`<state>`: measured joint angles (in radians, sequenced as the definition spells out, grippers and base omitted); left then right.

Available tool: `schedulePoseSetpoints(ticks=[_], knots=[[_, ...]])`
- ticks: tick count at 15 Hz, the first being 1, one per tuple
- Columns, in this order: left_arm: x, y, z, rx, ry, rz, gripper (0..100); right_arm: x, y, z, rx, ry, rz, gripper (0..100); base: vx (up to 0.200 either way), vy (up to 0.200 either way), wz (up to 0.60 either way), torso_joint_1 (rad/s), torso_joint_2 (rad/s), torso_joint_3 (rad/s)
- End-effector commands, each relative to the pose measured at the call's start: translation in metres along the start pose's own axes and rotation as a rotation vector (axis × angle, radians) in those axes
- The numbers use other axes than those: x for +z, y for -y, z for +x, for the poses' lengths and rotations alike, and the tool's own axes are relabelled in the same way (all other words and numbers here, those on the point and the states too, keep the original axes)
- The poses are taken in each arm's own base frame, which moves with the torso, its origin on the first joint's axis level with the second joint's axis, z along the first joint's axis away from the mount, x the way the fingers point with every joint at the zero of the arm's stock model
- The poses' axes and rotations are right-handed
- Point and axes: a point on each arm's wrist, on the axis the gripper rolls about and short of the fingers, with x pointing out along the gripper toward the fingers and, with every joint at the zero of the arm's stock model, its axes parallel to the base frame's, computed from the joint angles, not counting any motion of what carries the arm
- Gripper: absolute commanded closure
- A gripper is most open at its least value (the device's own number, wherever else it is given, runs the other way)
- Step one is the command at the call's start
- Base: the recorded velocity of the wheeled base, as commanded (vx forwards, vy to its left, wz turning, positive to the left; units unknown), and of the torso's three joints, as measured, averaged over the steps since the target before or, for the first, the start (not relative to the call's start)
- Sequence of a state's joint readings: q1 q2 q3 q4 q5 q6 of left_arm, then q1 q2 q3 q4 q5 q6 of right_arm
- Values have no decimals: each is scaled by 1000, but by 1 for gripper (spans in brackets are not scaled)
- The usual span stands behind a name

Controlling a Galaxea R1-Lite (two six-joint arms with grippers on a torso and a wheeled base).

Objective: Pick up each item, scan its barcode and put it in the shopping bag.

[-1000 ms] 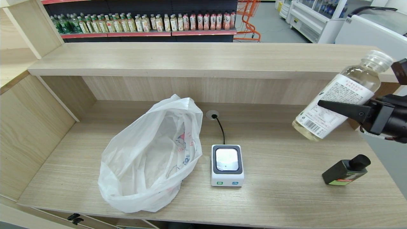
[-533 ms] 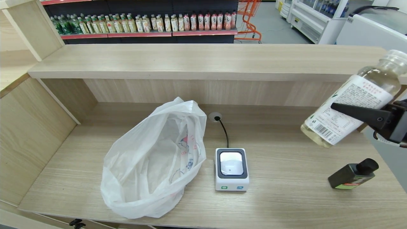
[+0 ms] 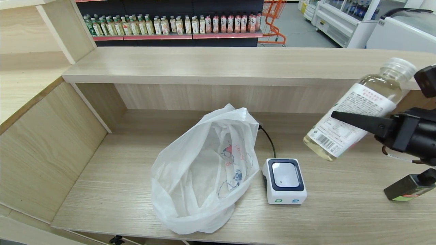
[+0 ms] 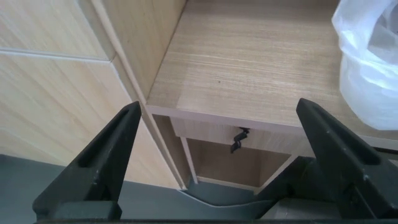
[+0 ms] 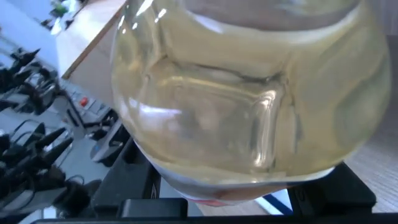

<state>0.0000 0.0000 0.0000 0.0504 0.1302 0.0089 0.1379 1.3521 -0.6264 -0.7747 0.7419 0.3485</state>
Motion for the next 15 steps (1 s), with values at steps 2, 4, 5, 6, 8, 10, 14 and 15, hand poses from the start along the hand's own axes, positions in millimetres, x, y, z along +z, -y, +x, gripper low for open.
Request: schedulePoseSetpoints(ticks=[2,4,5,6,8,10,14,15], knots=[[0,0,0,0,-2,0,0,-18,-1,29,-54,-48,99,100,0,0,0,0,0,0],[0,0,0,0,-2,0,0,-27,3,42,-61,-74,145,100,0,0,0,0,0,0],[0,0,0,0,0,0,0,-29,3,46,-70,-80,149,100,0,0,0,0,0,0],[0,0,0,0,0,0,0,-35,1,54,-82,-95,156,100,0,0,0,0,0,0],[0,0,0,0,0,0,0,-41,0,62,-67,-115,161,100,0,0,0,0,0,0],[0,0,0,0,0,0,0,-57,3,83,-19,-114,138,100,0,0,0,0,0,0],[0,0,0,0,0,0,0,-88,20,109,-9,-163,117,100,0,0,0,0,0,0],[0,0,0,-1,0,0,0,-97,19,115,6,-189,126,100,0,0,0,0,0,0]])
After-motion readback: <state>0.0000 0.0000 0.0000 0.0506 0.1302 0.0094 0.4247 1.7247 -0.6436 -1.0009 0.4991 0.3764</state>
